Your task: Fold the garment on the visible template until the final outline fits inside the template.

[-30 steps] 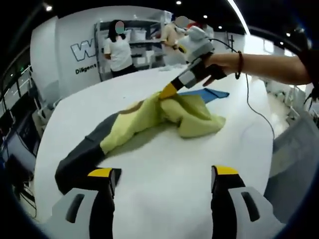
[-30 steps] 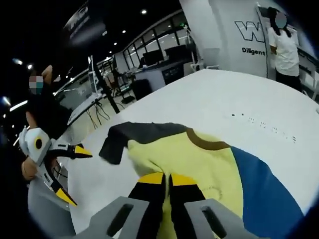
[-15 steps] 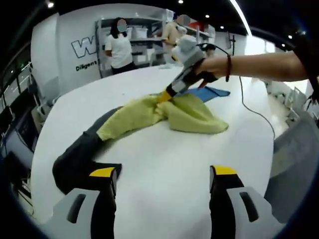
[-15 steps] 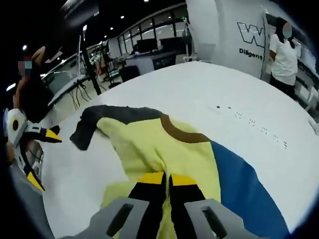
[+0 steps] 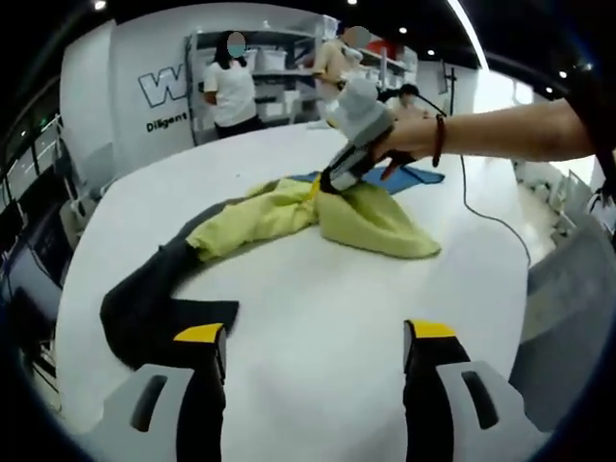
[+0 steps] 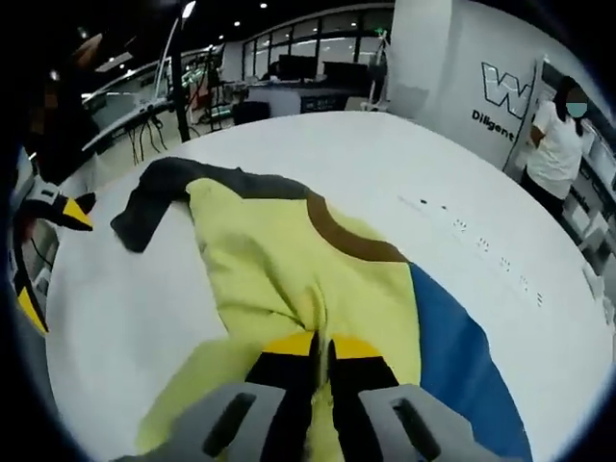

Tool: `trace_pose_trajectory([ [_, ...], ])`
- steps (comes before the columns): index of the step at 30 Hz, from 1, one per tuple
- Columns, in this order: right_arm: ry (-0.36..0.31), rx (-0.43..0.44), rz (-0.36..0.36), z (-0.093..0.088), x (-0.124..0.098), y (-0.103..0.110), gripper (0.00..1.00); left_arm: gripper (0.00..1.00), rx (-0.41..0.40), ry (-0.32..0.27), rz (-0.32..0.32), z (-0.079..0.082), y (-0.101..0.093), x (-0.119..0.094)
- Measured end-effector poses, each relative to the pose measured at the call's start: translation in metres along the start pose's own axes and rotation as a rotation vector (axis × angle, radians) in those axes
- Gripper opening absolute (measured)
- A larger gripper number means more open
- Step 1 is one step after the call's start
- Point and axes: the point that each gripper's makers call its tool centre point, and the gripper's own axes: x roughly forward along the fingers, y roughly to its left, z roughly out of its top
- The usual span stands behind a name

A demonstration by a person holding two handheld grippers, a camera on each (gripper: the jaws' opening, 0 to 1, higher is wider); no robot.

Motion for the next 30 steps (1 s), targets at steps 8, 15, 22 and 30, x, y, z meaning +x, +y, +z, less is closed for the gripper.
trace_pose_trajectory([
  [8, -0.079, 0.005, -0.042, 0.020, -0.021, 0.002, 0.28, 0.74, 0.002, -0.007, 0.003, 0.002, -0.001, 0.000],
  [15, -0.150, -0.036, -0.025, 0.039, -0.042, 0.025, 0.38, 0.74, 0.007, -0.009, 0.002, 0.003, -0.003, -0.001],
  [22, -0.140, -0.102, 0.022, 0.037, -0.048, 0.063, 0.42, 0.75, 0.012, -0.014, 0.002, 0.005, -0.004, -0.001],
  [30, -0.084, -0.082, 0.016, 0.019, -0.045, 0.083, 0.42, 0.75, 0.014, -0.020, -0.002, 0.007, -0.006, -0.002],
])
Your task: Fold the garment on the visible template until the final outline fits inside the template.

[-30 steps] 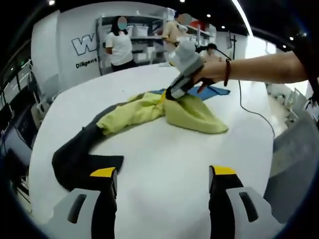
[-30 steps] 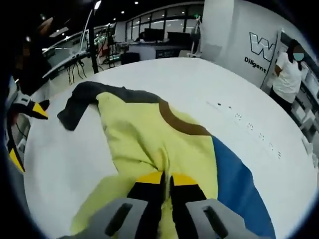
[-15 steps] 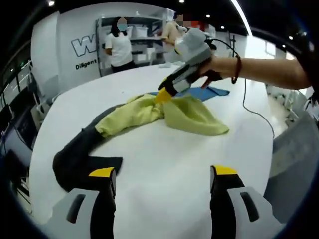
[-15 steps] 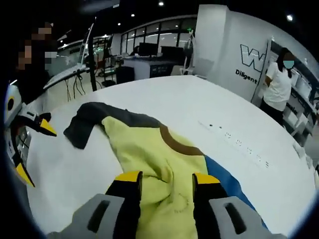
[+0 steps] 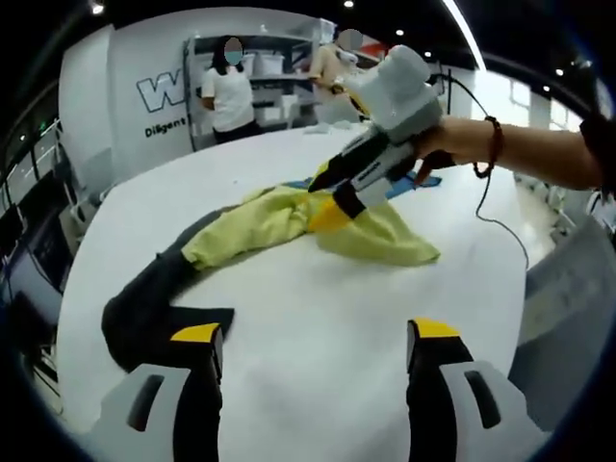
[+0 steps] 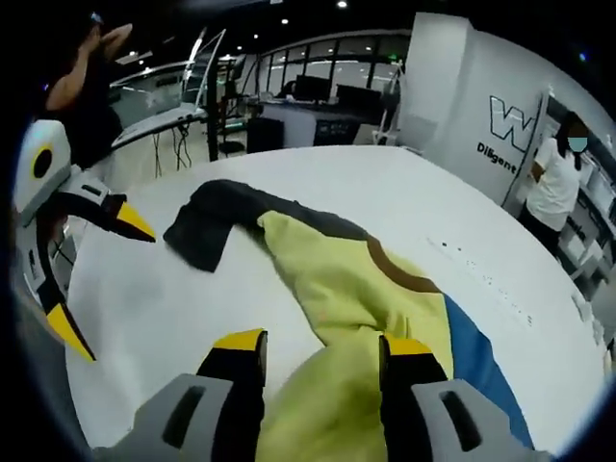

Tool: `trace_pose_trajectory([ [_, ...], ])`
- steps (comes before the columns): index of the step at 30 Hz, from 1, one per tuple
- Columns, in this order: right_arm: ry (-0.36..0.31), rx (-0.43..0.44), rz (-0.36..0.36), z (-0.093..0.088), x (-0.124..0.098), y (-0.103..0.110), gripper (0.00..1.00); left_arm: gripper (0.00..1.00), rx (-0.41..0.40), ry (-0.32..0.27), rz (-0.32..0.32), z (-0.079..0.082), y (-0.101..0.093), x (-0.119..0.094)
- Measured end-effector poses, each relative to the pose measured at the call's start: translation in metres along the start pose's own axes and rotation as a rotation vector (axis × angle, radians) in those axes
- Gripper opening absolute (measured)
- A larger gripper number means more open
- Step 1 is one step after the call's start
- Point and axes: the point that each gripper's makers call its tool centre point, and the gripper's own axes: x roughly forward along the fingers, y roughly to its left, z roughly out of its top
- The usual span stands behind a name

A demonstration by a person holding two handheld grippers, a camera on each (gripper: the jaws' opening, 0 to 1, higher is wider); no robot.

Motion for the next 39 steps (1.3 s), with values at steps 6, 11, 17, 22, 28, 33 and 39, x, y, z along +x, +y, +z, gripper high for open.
trace_pose_trajectory([
  [6, 0.029, -0.015, -0.037, -0.013, 0.004, 0.002, 0.39, 0.75, 0.003, -0.001, -0.003, 0.000, -0.001, 0.000],
  [11, 0.039, -0.003, -0.052, -0.022, 0.007, 0.003, 0.27, 0.75, 0.002, -0.002, -0.002, 0.000, -0.001, 0.000],
  [17, 0.070, -0.050, -0.062, -0.031, 0.007, -0.001, 0.02, 0.75, -0.012, -0.012, -0.005, 0.002, 0.000, 0.000],
  [22, 0.067, -0.027, -0.057, -0.029, -0.001, -0.002, 0.00, 0.74, -0.012, -0.016, -0.012, 0.003, -0.002, 0.000],
  [28, -0.002, 0.109, 0.018, -0.015, -0.018, 0.006, 0.00, 0.73, -0.002, -0.026, -0.018, 0.008, -0.004, 0.000],
  [33, -0.066, 0.213, 0.065, -0.004, -0.035, 0.007, 0.00, 0.72, 0.007, -0.034, -0.034, 0.013, -0.007, 0.001],
  [39, -0.141, 0.342, 0.163, 0.010, -0.055, 0.012, 0.00, 0.70, 0.047, -0.036, -0.068, 0.021, -0.014, 0.006],
])
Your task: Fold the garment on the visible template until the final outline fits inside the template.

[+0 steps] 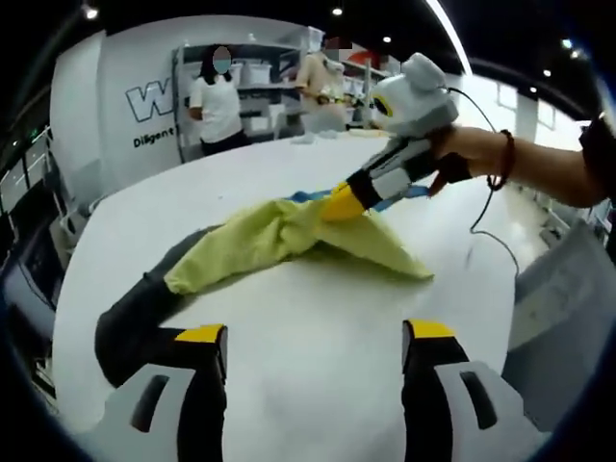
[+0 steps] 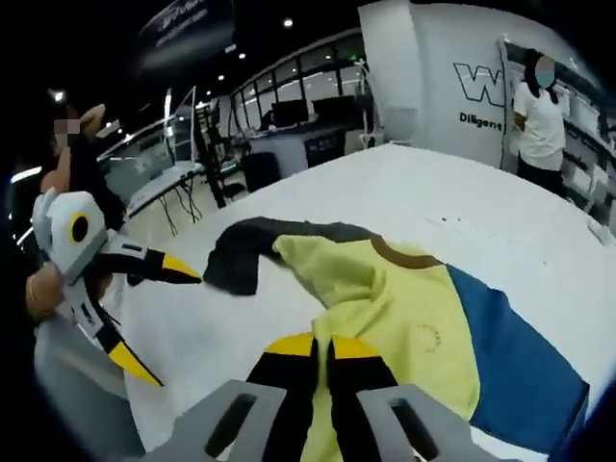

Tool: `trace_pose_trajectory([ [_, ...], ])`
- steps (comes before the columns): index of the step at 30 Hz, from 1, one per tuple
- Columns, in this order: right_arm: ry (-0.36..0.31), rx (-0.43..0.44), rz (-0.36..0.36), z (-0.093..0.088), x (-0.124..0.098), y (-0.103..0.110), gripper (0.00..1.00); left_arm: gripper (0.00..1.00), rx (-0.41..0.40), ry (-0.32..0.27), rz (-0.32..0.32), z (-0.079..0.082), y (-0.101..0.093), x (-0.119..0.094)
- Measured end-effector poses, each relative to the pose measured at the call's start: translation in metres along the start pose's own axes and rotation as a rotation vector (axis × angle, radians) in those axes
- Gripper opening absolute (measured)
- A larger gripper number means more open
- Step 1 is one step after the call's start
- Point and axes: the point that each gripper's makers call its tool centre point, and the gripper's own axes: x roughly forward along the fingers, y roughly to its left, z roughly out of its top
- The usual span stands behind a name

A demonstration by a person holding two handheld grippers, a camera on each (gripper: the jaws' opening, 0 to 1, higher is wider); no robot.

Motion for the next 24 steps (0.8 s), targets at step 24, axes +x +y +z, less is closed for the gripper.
trace_pose_trajectory([
  [24, -0.096, 0.341, 0.183, 0.035, -0.006, -0.023, 0.00, 0.45, 0.005, -0.045, 0.010, 0.045, 0.022, 0.091],
])
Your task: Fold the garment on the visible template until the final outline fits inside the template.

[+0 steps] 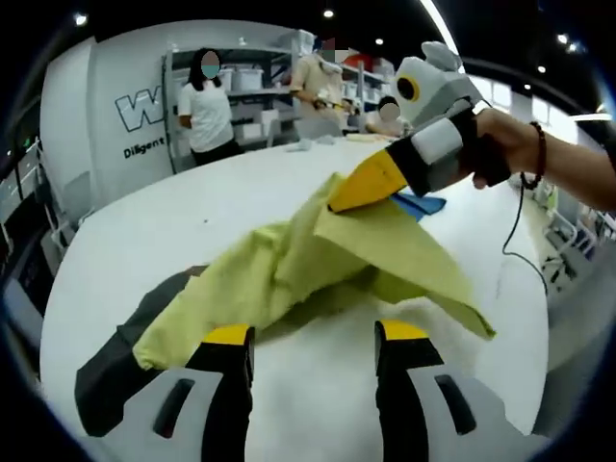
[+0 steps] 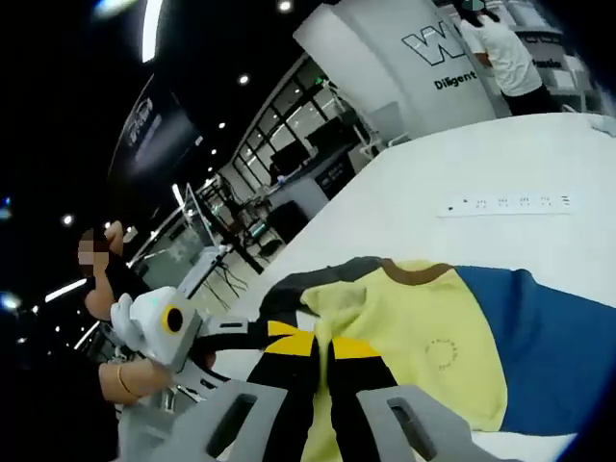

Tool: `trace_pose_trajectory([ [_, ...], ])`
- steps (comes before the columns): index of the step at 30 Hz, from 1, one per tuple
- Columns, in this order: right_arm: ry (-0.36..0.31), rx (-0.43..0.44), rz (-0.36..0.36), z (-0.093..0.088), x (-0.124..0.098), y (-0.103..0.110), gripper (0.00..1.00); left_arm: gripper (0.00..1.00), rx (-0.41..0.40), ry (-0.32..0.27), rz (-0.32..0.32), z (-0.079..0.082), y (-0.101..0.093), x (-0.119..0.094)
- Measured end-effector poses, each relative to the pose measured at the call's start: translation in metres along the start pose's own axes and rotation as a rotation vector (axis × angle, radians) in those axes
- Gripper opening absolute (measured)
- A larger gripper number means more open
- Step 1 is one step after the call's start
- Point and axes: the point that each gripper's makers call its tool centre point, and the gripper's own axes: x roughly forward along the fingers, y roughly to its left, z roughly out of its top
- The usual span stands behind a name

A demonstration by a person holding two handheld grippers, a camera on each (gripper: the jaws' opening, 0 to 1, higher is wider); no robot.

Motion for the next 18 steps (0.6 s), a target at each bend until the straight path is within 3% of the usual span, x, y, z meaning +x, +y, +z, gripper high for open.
trace_pose_trajectory([
  [3, -0.021, 0.070, 0.024, 0.008, 0.001, -0.004, 0.00, 0.41, -0.016, -0.012, 0.003, 0.004, 0.004, 0.012],
  [8, -0.028, 0.113, 0.026, 0.015, 0.004, -0.024, 0.00, 0.34, -0.033, -0.027, -0.007, 0.010, 0.005, 0.029],
  [13, -0.044, 0.183, 0.034, 0.013, 0.003, -0.028, 0.00, 0.28, -0.043, -0.018, -0.027, 0.009, 0.001, 0.044],
  [18, -0.046, 0.196, 0.019, 0.009, 0.003, -0.035, 0.00, 0.22, -0.052, -0.010, -0.040, 0.005, 0.000, 0.053],
])
